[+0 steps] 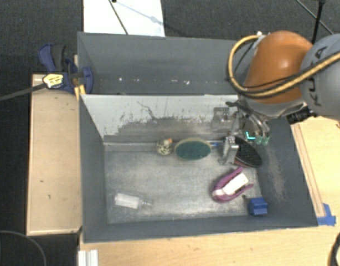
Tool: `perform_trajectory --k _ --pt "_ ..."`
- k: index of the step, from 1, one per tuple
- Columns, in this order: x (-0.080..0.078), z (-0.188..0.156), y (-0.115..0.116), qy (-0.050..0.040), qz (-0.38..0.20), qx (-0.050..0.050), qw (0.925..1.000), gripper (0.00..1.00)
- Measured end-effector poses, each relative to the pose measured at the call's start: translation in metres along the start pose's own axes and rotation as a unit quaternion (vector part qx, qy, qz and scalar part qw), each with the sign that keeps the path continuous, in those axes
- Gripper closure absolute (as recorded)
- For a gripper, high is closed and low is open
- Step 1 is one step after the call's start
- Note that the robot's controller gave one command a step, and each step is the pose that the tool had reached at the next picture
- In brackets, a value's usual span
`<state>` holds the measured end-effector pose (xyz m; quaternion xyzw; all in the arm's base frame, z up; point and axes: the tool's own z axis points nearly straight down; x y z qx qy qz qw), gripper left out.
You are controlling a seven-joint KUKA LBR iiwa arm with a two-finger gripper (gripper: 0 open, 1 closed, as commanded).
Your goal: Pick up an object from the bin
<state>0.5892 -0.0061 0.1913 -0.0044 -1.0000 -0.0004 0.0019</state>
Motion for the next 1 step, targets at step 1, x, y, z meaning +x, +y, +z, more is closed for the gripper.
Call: perform_trajectory --k 1 --pt "0.0341 0.1025 -0.0948 0.0002 -0.048 0.001 0.9988 0.00"
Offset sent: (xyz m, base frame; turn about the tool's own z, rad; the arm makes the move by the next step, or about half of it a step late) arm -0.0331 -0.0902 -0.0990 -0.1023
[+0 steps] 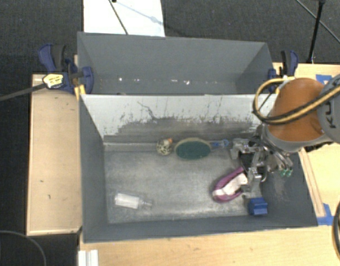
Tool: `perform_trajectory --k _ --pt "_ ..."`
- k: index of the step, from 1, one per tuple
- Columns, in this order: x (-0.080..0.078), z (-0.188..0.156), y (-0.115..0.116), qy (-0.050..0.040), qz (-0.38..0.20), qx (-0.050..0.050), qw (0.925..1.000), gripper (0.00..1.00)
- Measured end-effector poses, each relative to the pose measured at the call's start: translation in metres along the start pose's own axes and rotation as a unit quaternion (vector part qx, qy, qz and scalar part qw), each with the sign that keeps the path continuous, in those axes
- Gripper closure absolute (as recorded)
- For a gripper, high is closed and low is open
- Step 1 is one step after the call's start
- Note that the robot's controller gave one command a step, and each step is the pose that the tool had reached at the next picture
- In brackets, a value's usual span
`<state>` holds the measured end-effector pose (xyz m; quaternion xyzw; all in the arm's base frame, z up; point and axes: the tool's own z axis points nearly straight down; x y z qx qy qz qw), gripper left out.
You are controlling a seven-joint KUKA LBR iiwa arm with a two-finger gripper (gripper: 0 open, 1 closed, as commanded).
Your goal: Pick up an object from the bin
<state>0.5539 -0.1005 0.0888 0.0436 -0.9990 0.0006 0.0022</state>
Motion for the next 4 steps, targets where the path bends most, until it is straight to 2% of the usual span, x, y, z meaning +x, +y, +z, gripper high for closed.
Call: perform_trajectory --k 1,2,3,4 --pt "0.029 0.016 0.026 -0.0038 -0.127 0.001 0.9919 0.00" --pt "0.028 0.014 0.026 -0.0043 -0.127 0.001 0.9919 1.00" --pt "0.061 0.013 0.046 -0.0174 -0.258 0.007 0.9659 1.00" --pt "0.039 0.017 0.025 0.0010 -0.210 -0.003 0.9777 1.00"
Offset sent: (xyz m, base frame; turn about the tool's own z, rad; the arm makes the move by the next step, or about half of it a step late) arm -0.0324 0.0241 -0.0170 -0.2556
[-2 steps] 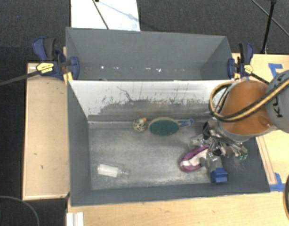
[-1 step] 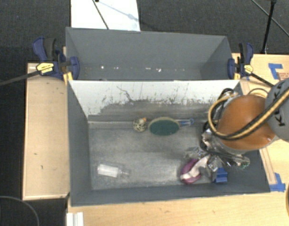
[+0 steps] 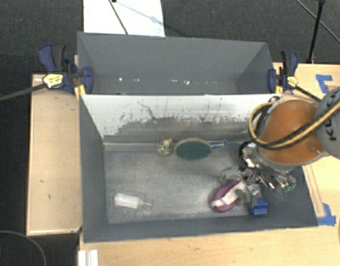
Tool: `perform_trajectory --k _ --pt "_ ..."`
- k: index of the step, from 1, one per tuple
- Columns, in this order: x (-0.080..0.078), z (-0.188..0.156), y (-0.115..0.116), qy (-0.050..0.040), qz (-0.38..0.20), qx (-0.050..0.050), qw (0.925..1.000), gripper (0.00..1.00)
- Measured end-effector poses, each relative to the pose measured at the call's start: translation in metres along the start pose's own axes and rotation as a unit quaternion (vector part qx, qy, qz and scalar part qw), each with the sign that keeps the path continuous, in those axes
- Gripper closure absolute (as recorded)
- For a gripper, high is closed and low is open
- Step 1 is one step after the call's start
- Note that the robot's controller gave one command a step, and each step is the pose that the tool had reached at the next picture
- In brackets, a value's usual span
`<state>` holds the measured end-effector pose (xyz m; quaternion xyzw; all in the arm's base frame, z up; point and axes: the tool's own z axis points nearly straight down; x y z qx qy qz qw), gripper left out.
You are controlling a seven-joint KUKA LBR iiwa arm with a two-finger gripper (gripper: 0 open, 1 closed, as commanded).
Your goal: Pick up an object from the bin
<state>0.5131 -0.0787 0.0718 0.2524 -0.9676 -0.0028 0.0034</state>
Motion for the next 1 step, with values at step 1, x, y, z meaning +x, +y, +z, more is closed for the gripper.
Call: perform_trajectory --k 1 --pt "0.0030 -0.0519 0.0016 -0.0052 -0.096 0.006 0.9954 1.00"
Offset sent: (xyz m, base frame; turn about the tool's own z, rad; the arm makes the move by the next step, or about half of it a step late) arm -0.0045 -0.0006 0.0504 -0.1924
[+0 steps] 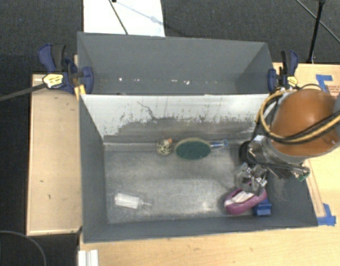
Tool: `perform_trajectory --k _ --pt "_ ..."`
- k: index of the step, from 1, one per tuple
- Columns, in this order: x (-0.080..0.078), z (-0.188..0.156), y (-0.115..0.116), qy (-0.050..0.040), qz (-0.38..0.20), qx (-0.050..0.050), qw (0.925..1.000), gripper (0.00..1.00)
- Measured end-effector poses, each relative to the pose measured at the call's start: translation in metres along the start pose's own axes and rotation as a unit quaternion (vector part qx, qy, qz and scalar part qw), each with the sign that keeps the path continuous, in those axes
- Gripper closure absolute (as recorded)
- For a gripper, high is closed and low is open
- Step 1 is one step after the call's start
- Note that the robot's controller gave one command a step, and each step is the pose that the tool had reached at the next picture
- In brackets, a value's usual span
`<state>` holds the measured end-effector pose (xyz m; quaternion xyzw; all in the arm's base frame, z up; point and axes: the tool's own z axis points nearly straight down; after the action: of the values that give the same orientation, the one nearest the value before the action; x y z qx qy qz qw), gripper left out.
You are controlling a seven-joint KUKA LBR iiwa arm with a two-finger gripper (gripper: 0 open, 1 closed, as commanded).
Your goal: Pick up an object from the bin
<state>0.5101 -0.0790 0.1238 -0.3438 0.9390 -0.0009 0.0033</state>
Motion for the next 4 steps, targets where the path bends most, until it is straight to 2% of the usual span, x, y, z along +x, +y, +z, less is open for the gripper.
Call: perform_trajectory --k 1,2,3,4 --pt "0.001 0.001 0.001 0.0009 0.002 -0.001 1.0000 0.00" --pt "-0.001 0.053 0.001 0.0014 -0.192 -0.001 0.9814 0.00" --pt "-0.001 0.051 0.000 0.0018 -0.189 0.000 0.9819 1.00" --pt "-0.003 0.052 0.002 -0.0002 -0.189 -0.001 0.9819 0.00"
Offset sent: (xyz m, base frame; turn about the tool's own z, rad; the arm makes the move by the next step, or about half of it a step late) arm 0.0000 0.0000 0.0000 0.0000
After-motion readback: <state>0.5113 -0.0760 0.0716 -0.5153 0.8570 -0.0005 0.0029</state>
